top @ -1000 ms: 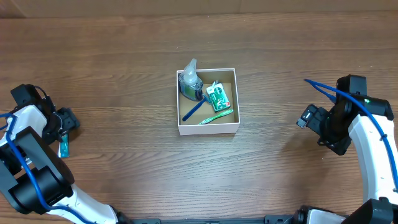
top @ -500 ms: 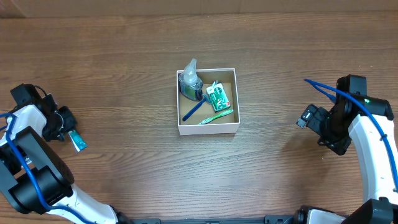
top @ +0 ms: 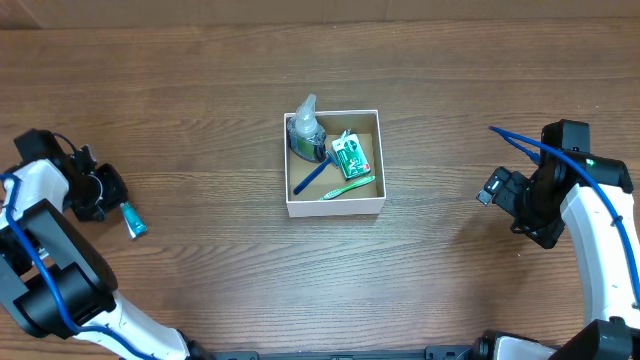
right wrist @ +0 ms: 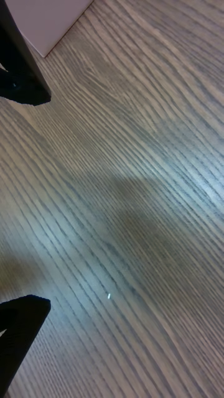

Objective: Pack container
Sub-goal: 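Close left gripper on the toothpaste tube and lift it, then carry the toothpaste tube with left gripper over the box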

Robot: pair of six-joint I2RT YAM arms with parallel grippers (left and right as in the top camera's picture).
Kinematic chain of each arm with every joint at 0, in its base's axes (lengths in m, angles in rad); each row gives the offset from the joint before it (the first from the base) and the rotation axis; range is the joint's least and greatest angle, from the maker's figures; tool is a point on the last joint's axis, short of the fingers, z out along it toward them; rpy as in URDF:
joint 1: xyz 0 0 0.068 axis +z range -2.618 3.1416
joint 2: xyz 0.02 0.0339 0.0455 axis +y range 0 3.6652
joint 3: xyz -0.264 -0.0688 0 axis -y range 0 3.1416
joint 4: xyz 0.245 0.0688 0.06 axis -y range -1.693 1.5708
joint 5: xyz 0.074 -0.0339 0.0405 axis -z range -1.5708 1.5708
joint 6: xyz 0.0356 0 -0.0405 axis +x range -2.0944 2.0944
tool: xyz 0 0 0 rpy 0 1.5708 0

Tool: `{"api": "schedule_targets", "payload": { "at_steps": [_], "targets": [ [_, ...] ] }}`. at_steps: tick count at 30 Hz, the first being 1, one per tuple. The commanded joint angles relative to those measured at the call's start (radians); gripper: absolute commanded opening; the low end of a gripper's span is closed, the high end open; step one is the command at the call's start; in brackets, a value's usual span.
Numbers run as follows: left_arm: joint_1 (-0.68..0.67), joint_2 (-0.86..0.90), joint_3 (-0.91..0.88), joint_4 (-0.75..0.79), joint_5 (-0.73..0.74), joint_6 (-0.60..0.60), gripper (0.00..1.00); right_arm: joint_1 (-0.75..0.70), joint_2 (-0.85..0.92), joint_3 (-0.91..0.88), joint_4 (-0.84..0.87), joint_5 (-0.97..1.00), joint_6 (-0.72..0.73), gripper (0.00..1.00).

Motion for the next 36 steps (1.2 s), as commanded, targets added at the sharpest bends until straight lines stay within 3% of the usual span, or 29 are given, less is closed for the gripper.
{"api": "schedule_targets", "payload": {
  "at_steps": [1, 7, 15, 22, 27, 36],
  "targets": [
    [-0.039, -0.049, 0.142, -0.051, 0.113, 0.004, 0.04, -0.002, -0.006, 0.017, 0.003, 0.001, -0.004, 1.00],
    [-0.195, -0.196, 0.243, -0.105, 0.119, 0.018, 0.04, -0.002, -0.006, 0.017, 0.003, 0.001, -0.004, 1.00],
    [-0.660, -0.377, 0.273, -0.124, -0.006, 0.222, 0.04, -0.002, -0.006, 0.017, 0.003, 0.000, -0.004, 1.00],
    [-1.032, -0.362, 0.272, -0.089, -0.217, 0.311, 0.04, -0.002, -0.006, 0.017, 0.003, -0.002, -0.004, 1.00],
    [-1.127, -0.285, 0.272, -0.079, -0.235, 0.297, 0.04, -0.002, -0.006, 0.017, 0.003, -0.011, -0.004, 1.00],
    [-1.137, -0.095, 0.272, -0.116, -0.132, 0.274, 0.05, -0.002, -0.006, 0.017, 0.003, -0.011, -0.004, 1.00]
  ]
}}
